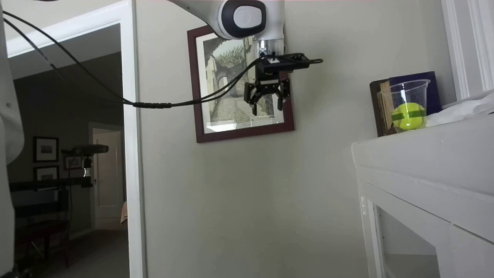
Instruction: Align the picture frame on the wall
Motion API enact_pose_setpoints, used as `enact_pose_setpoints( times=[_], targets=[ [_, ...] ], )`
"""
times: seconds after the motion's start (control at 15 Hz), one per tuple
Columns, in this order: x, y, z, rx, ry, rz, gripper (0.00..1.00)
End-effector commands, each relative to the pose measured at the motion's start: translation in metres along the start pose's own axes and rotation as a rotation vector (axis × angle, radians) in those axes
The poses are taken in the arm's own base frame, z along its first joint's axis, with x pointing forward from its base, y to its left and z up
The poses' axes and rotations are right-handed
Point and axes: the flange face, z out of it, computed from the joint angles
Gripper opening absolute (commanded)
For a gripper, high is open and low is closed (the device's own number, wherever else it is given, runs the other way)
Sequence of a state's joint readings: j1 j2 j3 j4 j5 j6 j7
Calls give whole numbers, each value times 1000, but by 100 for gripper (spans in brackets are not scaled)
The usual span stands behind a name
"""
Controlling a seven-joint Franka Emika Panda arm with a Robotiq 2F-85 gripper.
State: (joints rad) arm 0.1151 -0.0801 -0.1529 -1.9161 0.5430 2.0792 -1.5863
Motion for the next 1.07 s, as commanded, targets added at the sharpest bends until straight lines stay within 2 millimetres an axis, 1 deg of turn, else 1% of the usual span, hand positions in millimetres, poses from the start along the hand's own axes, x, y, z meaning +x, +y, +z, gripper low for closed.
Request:
enact_pose_setpoints(
  times=[0.0, 0.33, 0.6, 1.0],
  targets=[
    [16, 33, 6, -23, 33, -78, 100],
    [31, 55, 14, -41, 103, -173, 100],
    [40, 67, 23, -39, 155, -227, 100],
    [49, 83, 43, -56, 162, -216, 100]
  ],
)
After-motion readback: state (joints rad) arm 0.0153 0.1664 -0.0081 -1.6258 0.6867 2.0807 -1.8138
